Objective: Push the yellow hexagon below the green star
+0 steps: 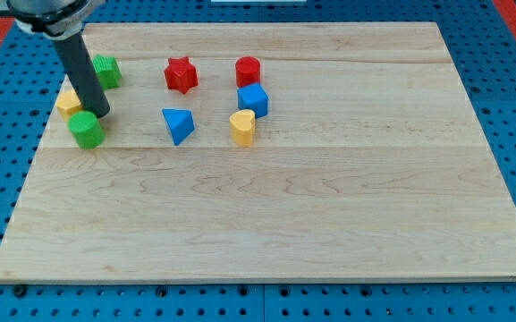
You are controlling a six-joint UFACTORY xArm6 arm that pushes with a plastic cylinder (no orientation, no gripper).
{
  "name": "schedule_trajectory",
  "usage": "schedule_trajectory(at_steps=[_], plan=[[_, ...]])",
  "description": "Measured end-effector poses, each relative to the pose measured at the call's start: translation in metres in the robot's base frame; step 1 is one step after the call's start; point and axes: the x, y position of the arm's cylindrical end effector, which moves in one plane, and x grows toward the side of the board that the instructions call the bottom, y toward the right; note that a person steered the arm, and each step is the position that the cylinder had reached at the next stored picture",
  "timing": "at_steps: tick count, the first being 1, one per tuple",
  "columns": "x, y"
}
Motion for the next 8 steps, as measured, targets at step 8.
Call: schedule_trajectory(at_steps=[8], plan=[[-0.008,-0.064]])
